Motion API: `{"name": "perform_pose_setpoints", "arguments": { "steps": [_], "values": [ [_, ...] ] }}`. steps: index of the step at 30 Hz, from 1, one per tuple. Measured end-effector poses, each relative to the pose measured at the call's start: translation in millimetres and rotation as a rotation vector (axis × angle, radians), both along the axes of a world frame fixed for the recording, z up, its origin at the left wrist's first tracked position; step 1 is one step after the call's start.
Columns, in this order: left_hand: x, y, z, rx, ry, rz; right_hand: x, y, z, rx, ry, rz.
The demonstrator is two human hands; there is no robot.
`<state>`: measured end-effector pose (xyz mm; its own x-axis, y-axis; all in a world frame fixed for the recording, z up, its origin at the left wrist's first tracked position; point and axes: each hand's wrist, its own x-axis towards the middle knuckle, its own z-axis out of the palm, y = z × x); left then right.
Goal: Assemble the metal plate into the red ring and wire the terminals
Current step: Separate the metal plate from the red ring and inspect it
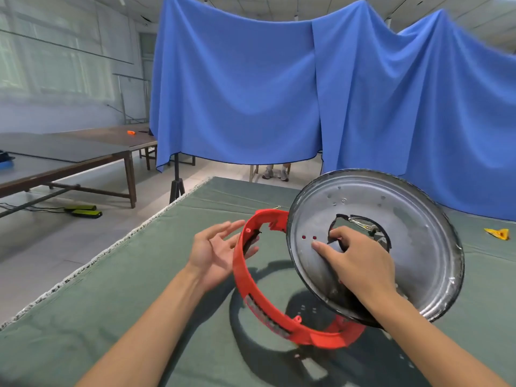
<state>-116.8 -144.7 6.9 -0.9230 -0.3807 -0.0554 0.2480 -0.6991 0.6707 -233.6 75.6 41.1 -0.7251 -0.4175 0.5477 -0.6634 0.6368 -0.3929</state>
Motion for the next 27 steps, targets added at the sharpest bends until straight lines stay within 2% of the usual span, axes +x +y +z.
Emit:
{"name": "perform_pose_setpoints", "arguments": {
  "steps": [5,12,17,22,27],
  "values": [
    [9,-4,-3,-0.225,0.005,-0.110,-3,-2,-4,-0.032,-0.034,-0.021],
    [17,2,-11,-0.505,-0.227,-0.086,6,-8,-5,-0.009,-0.001,-0.001],
    [9,12,-10,-0.435,-0.129,0.104,6,-12,-1,-0.035,-0.073,0.093],
    [6,21,-10,-0.400,-0.097,0.114,-3,-19,29,-0.245,-0.434,0.332],
    [5,21,-20,-0.370,-0.108,0.101,1,-32,45,-0.059,-0.537,0.412]
  ]
}}
